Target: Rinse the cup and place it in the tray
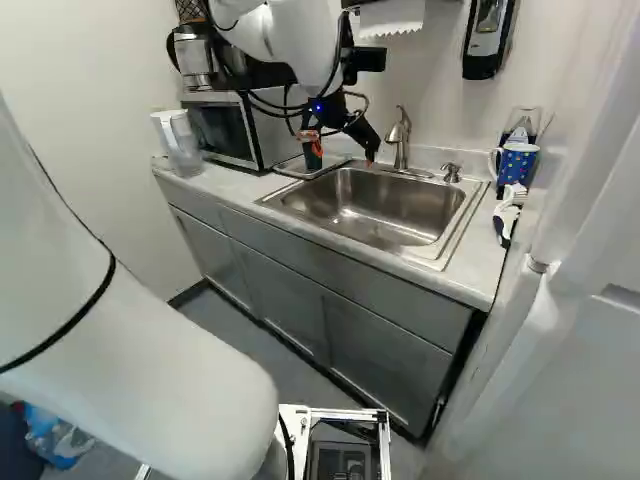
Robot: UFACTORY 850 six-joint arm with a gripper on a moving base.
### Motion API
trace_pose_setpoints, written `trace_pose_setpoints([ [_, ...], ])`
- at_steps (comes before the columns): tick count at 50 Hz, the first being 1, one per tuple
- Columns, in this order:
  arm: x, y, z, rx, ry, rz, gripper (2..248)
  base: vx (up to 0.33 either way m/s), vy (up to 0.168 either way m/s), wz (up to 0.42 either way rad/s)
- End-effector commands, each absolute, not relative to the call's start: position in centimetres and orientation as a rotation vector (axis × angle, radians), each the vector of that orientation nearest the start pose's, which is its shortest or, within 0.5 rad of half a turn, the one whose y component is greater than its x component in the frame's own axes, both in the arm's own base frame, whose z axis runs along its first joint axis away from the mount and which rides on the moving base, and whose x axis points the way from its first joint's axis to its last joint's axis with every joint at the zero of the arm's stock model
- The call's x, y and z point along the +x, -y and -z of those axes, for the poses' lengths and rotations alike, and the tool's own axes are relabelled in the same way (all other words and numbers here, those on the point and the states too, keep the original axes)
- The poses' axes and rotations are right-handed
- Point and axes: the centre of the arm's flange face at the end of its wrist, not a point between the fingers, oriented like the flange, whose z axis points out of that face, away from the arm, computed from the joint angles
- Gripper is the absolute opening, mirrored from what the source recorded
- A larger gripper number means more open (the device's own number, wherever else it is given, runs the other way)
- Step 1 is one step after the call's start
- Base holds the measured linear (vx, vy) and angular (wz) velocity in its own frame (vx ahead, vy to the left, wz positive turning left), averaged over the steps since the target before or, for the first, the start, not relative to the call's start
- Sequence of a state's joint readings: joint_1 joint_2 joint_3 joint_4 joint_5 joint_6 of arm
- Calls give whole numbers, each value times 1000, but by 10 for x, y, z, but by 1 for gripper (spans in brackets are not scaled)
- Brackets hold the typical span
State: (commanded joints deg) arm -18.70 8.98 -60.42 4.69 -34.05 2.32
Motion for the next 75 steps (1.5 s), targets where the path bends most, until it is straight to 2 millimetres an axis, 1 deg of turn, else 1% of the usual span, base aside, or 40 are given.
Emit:
trace_pose_setpoints([
  [75, 421, 138, -667, -2947, -628, 965, 247, -106, 44, -2],
])
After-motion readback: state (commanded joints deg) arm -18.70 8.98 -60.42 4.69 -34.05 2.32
